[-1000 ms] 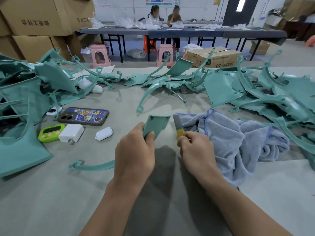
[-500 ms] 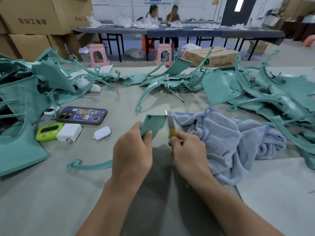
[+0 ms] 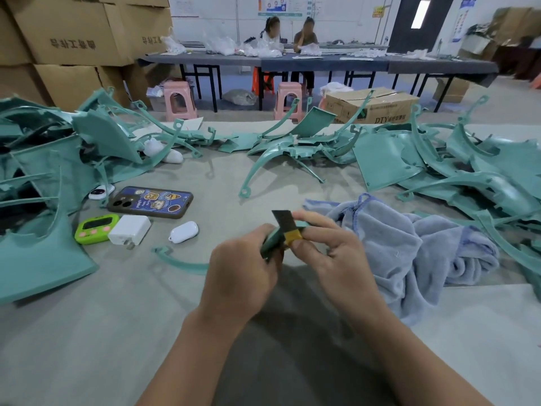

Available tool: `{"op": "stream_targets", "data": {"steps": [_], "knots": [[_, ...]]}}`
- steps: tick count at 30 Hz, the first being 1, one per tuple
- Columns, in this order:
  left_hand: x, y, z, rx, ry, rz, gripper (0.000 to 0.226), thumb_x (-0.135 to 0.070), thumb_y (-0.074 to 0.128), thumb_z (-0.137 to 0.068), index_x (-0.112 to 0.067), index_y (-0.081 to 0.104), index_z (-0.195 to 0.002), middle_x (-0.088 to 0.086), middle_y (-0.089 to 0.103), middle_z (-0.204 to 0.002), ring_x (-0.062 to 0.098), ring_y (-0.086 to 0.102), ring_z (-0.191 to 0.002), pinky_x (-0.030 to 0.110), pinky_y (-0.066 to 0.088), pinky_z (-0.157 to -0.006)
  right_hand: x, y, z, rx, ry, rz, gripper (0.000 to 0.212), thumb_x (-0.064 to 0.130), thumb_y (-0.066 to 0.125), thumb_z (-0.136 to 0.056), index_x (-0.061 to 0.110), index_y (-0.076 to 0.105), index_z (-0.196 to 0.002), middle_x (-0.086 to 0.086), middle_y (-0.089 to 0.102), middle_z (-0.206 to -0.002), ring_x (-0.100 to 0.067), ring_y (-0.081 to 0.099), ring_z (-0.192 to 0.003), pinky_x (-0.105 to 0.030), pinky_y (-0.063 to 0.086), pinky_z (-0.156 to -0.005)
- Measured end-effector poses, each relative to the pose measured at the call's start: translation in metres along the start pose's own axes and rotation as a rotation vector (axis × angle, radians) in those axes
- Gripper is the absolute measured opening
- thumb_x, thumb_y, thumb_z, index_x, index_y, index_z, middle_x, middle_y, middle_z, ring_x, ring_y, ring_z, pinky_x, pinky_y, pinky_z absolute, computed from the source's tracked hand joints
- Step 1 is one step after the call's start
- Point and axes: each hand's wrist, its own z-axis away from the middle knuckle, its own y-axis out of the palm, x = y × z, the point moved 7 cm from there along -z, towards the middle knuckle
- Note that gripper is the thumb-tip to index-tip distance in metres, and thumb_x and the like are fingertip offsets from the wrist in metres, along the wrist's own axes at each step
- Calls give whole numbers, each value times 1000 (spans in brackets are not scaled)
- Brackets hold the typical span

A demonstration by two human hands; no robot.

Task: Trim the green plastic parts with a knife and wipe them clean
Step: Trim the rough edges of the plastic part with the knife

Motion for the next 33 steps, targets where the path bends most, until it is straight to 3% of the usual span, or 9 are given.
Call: {"op": "stream_targets", "data": {"steps": [3, 5, 7, 10, 14, 19, 25, 29, 33], "knots": [[-5, -10, -1, -104, 52, 29, 46, -10, 82, -75, -29, 67, -114, -13, 71, -102, 11, 66, -97, 5, 40, -83, -1, -10, -1, -150, 12, -83, 16, 9, 71, -91, 19, 83, -91, 6, 76, -110, -11, 67, -112, -42, 53, -100], [-15, -17, 0, -242, 136, -50, 68, 2, 78, -72, -17, 60, -135, -3, 54, -147, 16, 43, -143, 21, 32, -115, 0, -19, -2, -266, 13, -161, 17, 13, 68, -91, 22, 82, -86, 0, 78, -93, -8, 70, -94, -28, 57, -87], [-25, -17, 6, -331, 189, -75, 68, 6, 71, -77, -12, 55, -141, 5, 37, -161, 21, 23, -153, 33, 23, -124, -7, -30, -2, -399, 97, -279, 21, 10, 68, -93, 22, 83, -84, 1, 79, -88, -6, 70, -89, -23, 55, -83], [-38, 12, 13, -194, 195, -28, 59, -19, 68, -82, -16, 56, -140, 3, 42, -158, 18, 30, -151, 42, 31, -120, -28, -26, 1, -418, 313, -622, 18, 12, 67, -92, 16, 83, -84, -6, 79, -93, -18, 72, -92, -31, 59, -84], [-26, 39, 11, 21, -66, 49, 72, -35, 78, -75, -25, 47, -140, -4, 43, -156, 16, 38, -146, 35, 24, -123, -20, -11, 1, -184, 328, -714, 16, 21, 69, -76, 11, 81, -79, -10, 75, -88, -20, 70, -86, -35, 56, -83], [-15, 24, 10, 29, -205, 283, 75, -35, 76, -67, -46, 38, -131, -20, 62, -127, -3, 61, -104, 0, 40, -81, -15, 1, 0, 23, 393, -773, 12, 12, 68, -81, 6, 77, -76, -23, 73, -115, -30, 70, -107, -46, 53, -101], [-9, 10, 10, -114, -269, 311, 59, 2, 67, -84, -28, 56, -134, -32, 64, -106, -11, 62, -94, 5, 46, -83, -12, 14, 5, 213, 393, -729, 19, 10, 60, -86, 7, 76, -77, -28, 68, -123, -38, 62, -125, -48, 45, -110], [-13, -7, 11, -214, -168, 308, 53, 8, 56, -84, -22, 63, -126, -20, 66, -107, -5, 59, -83, 4, 42, -75, -6, 6, 3, 165, 325, -677, 22, 15, 58, -89, 13, 77, -79, -19, 75, -109, -30, 69, -113, -40, 51, -103], [-10, -7, 3, -134, -50, 288, 41, 20, 53, -79, -20, 48, -89, -21, 65, -125, 1, 62, -114, 31, 47, -104, 3, -6, 3, 130, 270, -661, 20, 22, 59, -91, 17, 76, -82, -13, 74, -90, -23, 70, -88, -26, 55, -77]]}}
